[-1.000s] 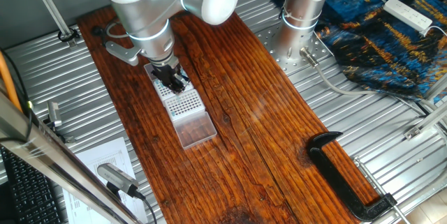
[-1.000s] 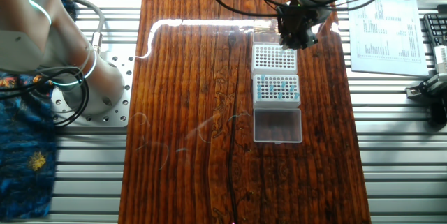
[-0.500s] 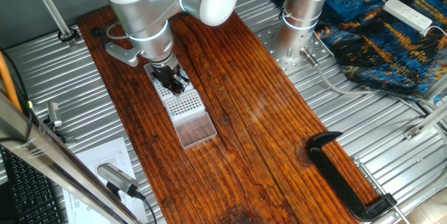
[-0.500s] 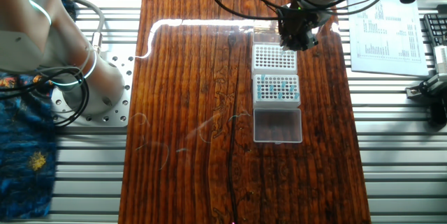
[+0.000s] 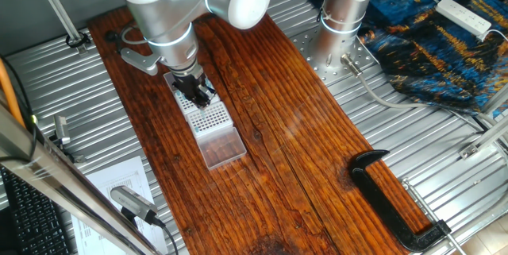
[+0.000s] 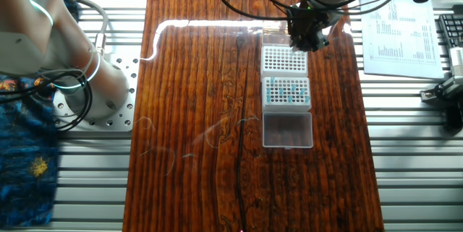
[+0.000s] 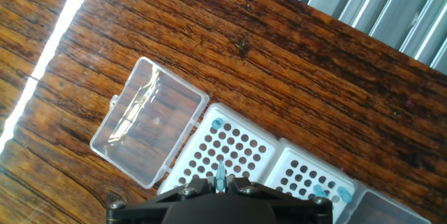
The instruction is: Transfer all medium pipette tips from one holder to another
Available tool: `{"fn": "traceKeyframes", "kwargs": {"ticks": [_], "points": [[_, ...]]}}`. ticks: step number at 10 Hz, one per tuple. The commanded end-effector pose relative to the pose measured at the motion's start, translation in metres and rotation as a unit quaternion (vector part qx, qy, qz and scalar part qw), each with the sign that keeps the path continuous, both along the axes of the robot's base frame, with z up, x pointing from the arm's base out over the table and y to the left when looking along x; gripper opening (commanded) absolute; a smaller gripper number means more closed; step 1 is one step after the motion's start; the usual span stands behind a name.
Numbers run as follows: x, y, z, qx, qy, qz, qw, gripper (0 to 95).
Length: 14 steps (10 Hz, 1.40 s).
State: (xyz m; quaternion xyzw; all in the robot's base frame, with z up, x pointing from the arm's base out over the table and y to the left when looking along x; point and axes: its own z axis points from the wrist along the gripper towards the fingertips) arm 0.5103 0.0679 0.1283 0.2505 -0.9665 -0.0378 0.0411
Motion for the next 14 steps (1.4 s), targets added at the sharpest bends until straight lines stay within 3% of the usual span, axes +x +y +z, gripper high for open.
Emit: {"fn": "traceKeyframes", "kwargs": {"ticks": [1, 6, 14], "points": [[0.0005, 0.0003, -0.0006, -0.002, 0.000, 0.000, 1.0000, 0.0], [0.0024, -0.0004, -0.0084, -0.003, 0.003, 0.001, 1.0000, 0.0], [0.0026, -0.0004, -0.0092, -0.003, 0.003, 0.001, 1.0000, 0.0]]}}
